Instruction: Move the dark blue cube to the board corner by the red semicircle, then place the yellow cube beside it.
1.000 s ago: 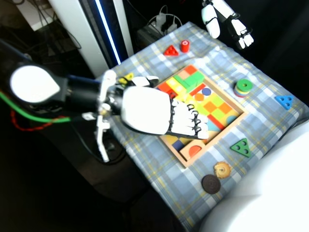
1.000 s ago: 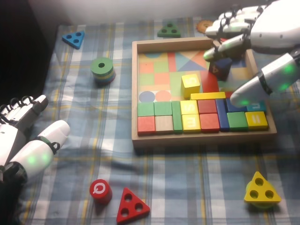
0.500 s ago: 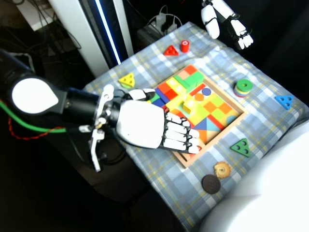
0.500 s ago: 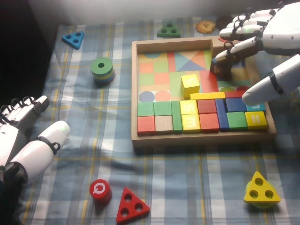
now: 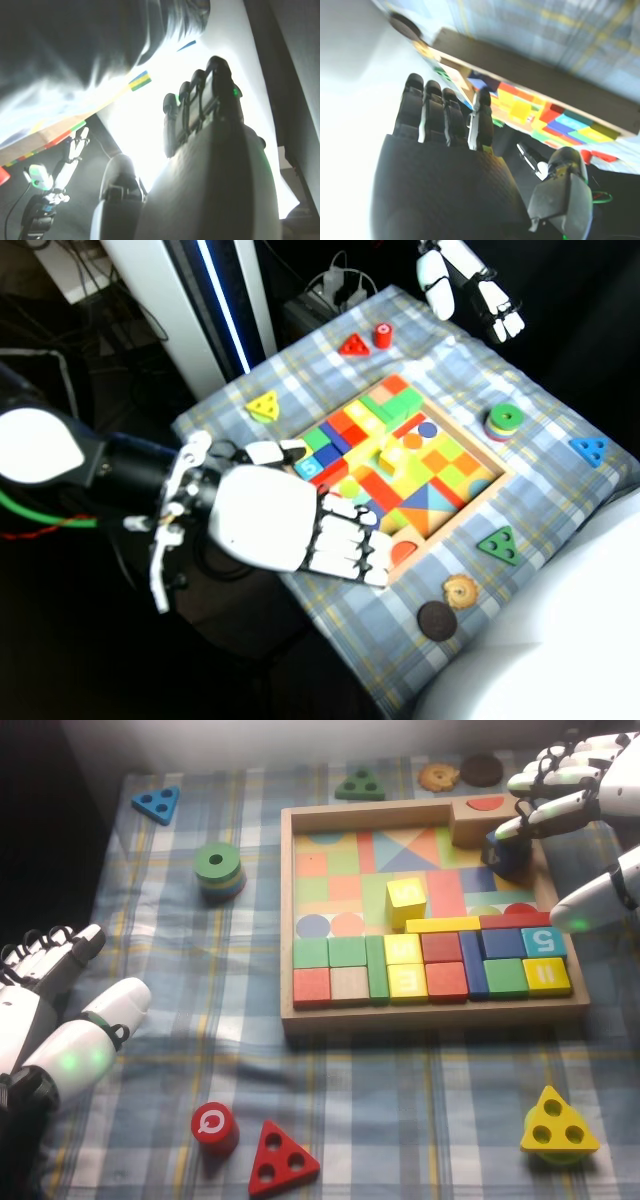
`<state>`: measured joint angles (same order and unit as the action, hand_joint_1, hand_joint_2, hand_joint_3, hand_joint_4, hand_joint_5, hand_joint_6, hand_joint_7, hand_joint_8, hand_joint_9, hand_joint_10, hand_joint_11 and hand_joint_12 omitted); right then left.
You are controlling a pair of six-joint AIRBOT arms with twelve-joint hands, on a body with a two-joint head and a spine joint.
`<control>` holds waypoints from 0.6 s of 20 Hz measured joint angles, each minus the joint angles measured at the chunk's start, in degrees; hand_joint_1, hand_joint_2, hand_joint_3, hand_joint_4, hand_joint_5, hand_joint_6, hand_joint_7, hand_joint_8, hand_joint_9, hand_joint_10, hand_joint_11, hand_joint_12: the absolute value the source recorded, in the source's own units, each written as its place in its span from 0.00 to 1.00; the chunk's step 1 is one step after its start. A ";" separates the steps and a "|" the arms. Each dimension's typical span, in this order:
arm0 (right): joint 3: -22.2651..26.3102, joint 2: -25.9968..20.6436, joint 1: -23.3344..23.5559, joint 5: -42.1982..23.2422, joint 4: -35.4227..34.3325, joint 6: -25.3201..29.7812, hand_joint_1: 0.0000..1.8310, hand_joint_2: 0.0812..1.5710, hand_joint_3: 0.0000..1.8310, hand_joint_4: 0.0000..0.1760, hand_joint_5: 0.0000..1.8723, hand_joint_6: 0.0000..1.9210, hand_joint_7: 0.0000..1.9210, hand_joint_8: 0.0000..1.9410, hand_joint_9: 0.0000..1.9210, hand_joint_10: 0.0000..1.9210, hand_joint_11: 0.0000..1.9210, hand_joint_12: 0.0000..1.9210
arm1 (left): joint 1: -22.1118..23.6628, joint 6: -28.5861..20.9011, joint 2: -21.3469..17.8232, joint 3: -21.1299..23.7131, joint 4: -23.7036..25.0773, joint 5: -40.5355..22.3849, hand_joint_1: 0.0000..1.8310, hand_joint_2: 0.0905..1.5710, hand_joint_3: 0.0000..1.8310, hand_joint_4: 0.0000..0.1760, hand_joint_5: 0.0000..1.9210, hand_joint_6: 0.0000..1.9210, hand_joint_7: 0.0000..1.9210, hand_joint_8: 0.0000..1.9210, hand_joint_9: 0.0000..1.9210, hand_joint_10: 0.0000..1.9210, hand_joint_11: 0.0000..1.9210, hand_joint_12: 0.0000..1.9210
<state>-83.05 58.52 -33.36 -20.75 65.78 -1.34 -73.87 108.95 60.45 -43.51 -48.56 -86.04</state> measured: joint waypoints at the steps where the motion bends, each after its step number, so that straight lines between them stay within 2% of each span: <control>1: -0.55 0.17 0.00 0.00 -0.04 0.00 0.00 0.51 0.00 0.94 0.18 0.01 0.00 0.00 0.00 0.00 0.00 0.00 | 0.00 0.00 0.00 0.00 -0.13 0.00 0.00 0.82 0.00 0.00 0.14 0.00 0.08 0.00 0.05 0.01 0.00 0.00; 2: -0.96 0.26 0.09 0.20 -0.42 -0.02 0.00 0.51 0.01 0.99 0.17 0.00 0.00 0.00 0.00 0.00 0.00 0.00 | 0.00 0.00 0.00 0.00 -0.09 0.00 0.00 0.82 0.00 0.00 0.14 0.00 0.08 0.00 0.05 0.01 0.00 0.00; 7: -2.69 1.44 0.33 0.72 -3.61 -2.58 0.00 0.51 0.01 0.80 0.16 0.00 0.00 0.00 0.00 0.00 0.00 0.00 | 0.00 0.00 0.00 0.00 0.04 0.13 0.00 0.83 0.01 0.00 0.13 0.00 0.07 0.00 0.04 0.00 0.00 0.00; 8: -3.06 1.77 0.33 0.61 -3.78 -2.58 0.00 0.52 0.01 0.84 0.16 0.00 0.00 0.00 0.00 0.00 0.00 0.00 | 0.00 0.00 0.00 0.00 0.02 0.17 0.00 0.83 0.01 0.00 0.13 0.00 0.07 0.00 0.04 0.00 0.00 0.00; 10: -3.17 1.97 0.37 0.68 -4.50 -2.64 0.00 0.49 0.00 0.69 0.16 0.00 0.00 0.00 0.00 0.00 0.00 0.00 | 0.00 0.00 0.00 0.00 -0.02 0.31 0.00 0.83 0.01 0.00 0.14 0.00 0.07 0.00 0.04 0.00 0.00 0.00; 11: -2.97 1.88 0.37 0.63 -5.27 -2.71 0.00 0.49 0.00 0.79 0.17 0.00 0.00 0.00 0.00 0.00 0.00 0.00 | 0.00 0.00 0.00 0.00 -0.04 0.31 0.00 0.83 0.01 0.00 0.13 0.00 0.07 0.00 0.04 0.00 0.00 0.00; 12: -1.07 0.48 0.61 0.39 -8.33 -4.85 0.00 0.51 0.00 0.74 0.17 0.00 0.00 0.00 0.00 0.00 0.00 0.00 | 0.00 0.00 0.00 0.00 0.00 0.31 0.00 0.83 0.01 0.00 0.14 0.00 0.08 0.00 0.04 0.00 0.00 0.00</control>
<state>-84.12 59.00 -32.75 -20.36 57.45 -6.20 -73.87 108.95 60.45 -43.51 -48.56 -85.73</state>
